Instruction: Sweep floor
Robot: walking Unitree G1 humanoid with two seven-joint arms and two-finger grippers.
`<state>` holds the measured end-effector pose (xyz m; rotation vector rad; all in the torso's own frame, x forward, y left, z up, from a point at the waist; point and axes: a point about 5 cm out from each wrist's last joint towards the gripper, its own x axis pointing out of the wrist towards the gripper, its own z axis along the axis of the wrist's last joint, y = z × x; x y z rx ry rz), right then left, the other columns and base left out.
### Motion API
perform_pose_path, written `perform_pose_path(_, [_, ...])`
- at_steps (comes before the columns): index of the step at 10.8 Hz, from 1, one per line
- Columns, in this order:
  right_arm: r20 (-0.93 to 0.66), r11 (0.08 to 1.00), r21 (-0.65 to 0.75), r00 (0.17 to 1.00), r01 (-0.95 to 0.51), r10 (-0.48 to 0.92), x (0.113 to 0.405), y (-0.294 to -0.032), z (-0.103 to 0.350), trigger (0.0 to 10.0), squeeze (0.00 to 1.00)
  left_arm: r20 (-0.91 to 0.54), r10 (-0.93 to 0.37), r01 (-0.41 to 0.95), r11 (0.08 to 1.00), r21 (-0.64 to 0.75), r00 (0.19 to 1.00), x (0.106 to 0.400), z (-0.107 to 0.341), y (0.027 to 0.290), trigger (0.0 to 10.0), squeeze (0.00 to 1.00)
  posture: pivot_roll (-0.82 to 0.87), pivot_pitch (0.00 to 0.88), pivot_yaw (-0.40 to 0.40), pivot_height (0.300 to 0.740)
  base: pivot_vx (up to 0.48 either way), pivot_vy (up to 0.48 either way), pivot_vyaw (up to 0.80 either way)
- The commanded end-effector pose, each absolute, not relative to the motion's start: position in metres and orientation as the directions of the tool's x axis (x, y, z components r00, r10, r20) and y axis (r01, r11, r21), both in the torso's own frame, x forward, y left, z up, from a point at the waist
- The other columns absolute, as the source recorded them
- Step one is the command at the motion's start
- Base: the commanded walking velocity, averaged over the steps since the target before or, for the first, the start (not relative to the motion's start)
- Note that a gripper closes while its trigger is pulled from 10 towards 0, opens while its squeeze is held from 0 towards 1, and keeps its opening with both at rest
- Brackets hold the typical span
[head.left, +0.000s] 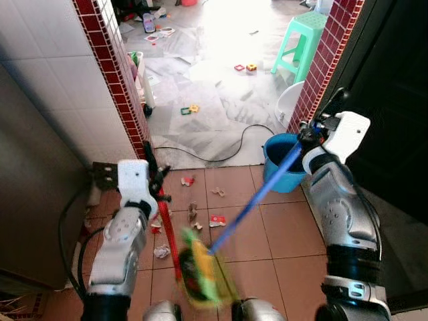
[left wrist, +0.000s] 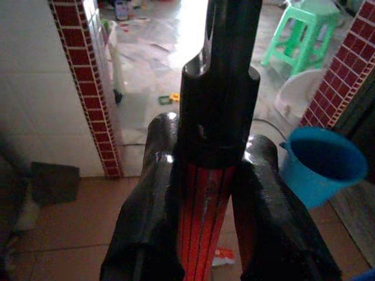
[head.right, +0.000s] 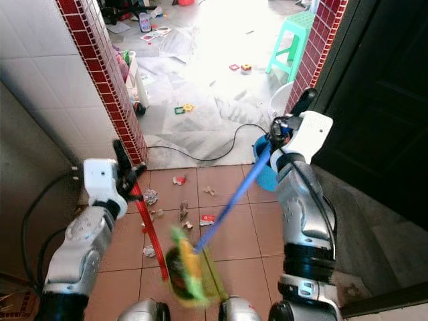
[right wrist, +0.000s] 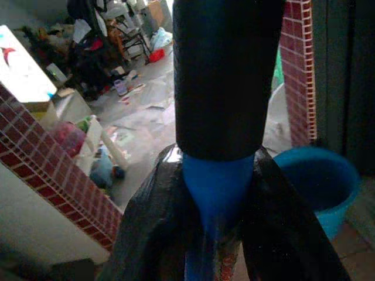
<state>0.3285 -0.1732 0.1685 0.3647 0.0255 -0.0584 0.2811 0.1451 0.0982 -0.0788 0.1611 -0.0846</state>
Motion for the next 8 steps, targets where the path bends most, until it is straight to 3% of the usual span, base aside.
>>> perform_pose_path(1, [0.014, 0.927, 0.373, 0.999, 0.035, -0.043, 0.331, -0.173, 0.184, 10.0, 0.00, -0.096, -0.092, 0.083, 0.992, -0.095, 0.991, 0.286, 0.109, 0.144, 10.0, 0.00, -0.09, 0.072, 0.034, 0.740, 0.000, 0.000, 0.00])
perform_pose_path(8, [0.219, 0.989, 0.109, 0.973, -0.100, 0.075, 0.331, -0.170, 0.214, 10.0, 0.00, -0.090, -0.076, 0.069, 0.994, -0.080, 0.993, 0.287, 0.106, 0.148, 10.0, 0.00, -0.09, 0.069, 0.034, 0.740, 0.000, 0.000, 0.00])
